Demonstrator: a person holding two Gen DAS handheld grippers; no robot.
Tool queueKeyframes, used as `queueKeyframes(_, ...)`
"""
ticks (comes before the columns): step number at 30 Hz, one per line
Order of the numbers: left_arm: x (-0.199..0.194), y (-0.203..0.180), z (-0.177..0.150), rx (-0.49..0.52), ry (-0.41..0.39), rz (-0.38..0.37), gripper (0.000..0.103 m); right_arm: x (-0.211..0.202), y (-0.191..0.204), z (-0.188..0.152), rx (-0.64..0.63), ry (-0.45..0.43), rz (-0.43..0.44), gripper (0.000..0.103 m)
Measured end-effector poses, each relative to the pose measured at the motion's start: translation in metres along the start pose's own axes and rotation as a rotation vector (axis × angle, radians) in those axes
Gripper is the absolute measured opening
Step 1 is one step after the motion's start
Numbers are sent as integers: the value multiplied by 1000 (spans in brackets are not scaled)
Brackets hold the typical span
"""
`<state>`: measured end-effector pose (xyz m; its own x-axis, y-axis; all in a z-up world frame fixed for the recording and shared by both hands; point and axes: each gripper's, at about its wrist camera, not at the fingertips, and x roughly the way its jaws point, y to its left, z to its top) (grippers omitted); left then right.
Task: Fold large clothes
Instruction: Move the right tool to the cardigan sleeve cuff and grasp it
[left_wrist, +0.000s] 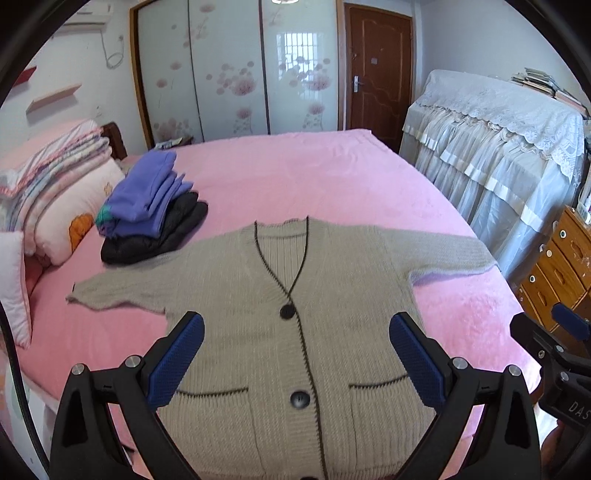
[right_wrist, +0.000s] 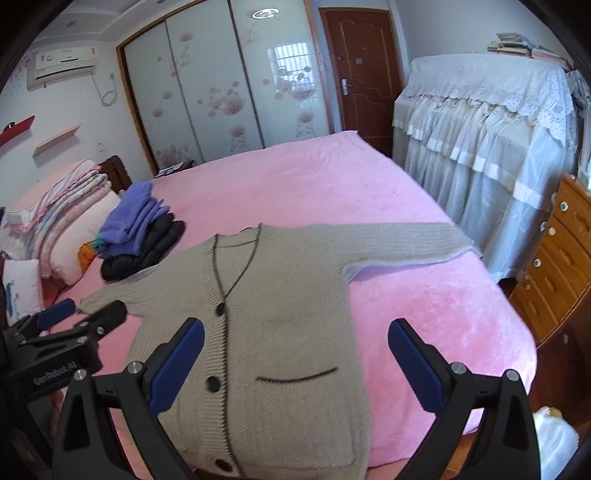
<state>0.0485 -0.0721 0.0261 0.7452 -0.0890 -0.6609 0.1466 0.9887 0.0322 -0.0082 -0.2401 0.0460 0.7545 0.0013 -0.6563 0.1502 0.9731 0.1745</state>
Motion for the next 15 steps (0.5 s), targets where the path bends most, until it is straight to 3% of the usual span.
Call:
queueKeyframes(5, 6, -29, 31, 54, -69, 7, 100, 0, -23, 27, -21, -46, -49, 100)
queueKeyframes(15, 31, -66, 79, 65, 11, -63, 100, -6, -63, 79, 28, -114, -50, 100)
